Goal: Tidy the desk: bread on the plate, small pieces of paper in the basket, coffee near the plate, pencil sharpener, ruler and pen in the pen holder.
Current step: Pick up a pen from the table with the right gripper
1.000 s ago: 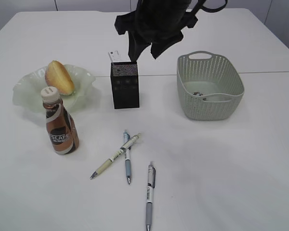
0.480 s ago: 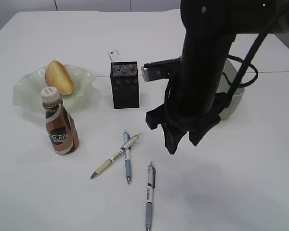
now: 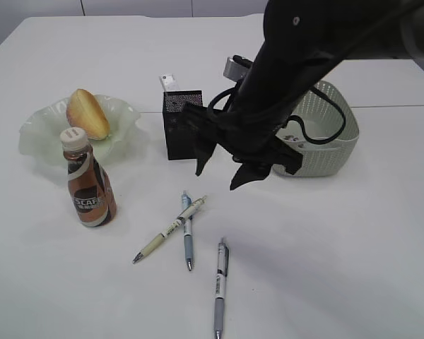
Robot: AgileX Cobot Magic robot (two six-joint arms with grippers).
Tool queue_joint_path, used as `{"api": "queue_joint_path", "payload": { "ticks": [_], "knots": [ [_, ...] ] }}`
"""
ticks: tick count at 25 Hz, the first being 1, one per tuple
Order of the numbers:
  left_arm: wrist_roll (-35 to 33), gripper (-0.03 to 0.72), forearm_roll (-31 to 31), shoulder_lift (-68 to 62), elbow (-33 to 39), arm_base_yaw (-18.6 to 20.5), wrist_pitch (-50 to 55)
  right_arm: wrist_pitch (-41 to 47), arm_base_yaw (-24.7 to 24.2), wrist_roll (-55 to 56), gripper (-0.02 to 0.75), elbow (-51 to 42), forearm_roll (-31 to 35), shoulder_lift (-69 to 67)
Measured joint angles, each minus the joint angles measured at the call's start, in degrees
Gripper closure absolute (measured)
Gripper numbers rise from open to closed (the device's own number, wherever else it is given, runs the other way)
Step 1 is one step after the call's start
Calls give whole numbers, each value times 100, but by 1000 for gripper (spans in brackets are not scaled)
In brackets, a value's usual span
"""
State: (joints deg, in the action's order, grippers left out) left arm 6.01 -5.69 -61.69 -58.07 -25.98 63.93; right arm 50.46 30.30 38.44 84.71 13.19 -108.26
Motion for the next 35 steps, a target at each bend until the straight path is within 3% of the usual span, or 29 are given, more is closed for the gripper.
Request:
{"api": "queue_joint_path", "payload": {
  "ticks": [9, 16, 35],
  "knots": [
    [0, 370, 241, 0, 0, 0, -218, -14, 48, 990, 334, 1048, 253, -1195],
    [0, 370, 384, 0, 0, 0, -218, 51, 48, 2084, 333, 1347, 5, -1589],
    [0, 380, 405, 0, 0, 0, -217, -198, 48, 2506, 333, 1473, -60, -2196]
  ]
}}
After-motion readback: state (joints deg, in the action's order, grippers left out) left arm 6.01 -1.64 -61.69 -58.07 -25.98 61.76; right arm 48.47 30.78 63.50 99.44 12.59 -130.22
